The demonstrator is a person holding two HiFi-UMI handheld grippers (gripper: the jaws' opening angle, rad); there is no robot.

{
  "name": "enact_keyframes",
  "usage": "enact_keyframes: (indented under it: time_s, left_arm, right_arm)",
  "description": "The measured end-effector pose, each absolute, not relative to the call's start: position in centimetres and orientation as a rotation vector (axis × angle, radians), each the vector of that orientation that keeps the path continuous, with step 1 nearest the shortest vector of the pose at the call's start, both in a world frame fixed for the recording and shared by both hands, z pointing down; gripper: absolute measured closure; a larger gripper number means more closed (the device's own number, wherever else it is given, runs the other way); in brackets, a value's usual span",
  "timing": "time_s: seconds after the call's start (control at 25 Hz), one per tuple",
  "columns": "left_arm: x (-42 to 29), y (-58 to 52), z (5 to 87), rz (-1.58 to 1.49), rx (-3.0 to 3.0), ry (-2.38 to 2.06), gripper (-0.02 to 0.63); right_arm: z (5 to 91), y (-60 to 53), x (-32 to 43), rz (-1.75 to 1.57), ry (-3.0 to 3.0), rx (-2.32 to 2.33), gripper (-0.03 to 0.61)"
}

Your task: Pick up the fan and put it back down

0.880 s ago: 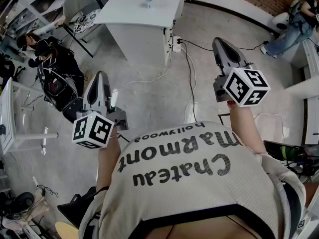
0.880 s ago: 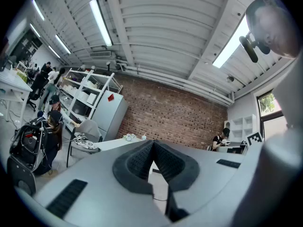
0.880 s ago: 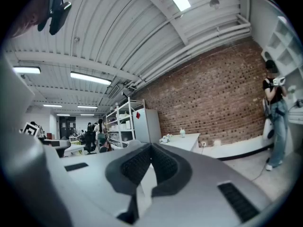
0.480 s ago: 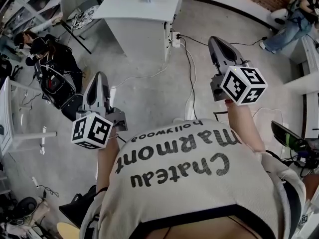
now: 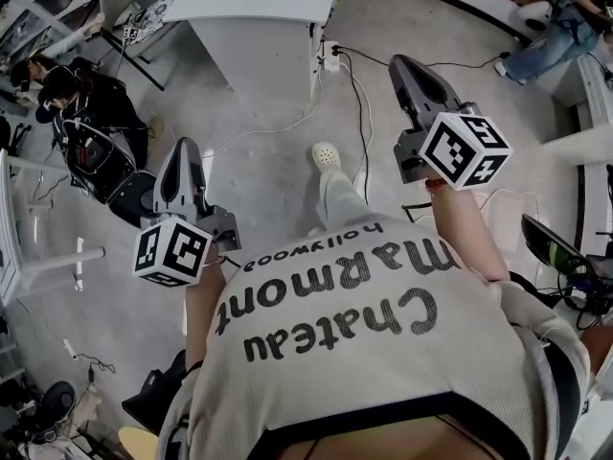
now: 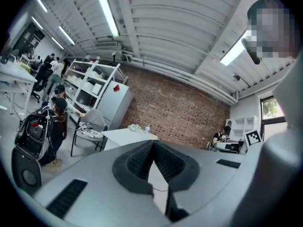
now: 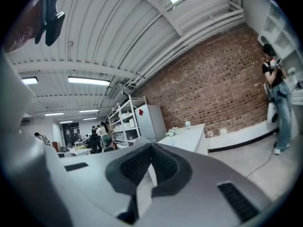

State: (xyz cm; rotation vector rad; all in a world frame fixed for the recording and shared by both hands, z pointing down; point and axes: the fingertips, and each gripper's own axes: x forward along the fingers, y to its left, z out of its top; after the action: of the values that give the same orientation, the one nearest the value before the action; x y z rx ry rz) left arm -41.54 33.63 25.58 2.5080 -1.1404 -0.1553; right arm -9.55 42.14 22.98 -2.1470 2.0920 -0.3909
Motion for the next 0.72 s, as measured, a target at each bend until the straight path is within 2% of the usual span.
enact_keyframes:
  time_s: [0.72]
  left_arm:
    - [-33.9, 22.7, 28.1, -0.058, 2.469, -1.162, 0.612]
  right_arm:
    - [26.0, 29.8, -2.5, -0.469, 2.118, -2.135, 0.575]
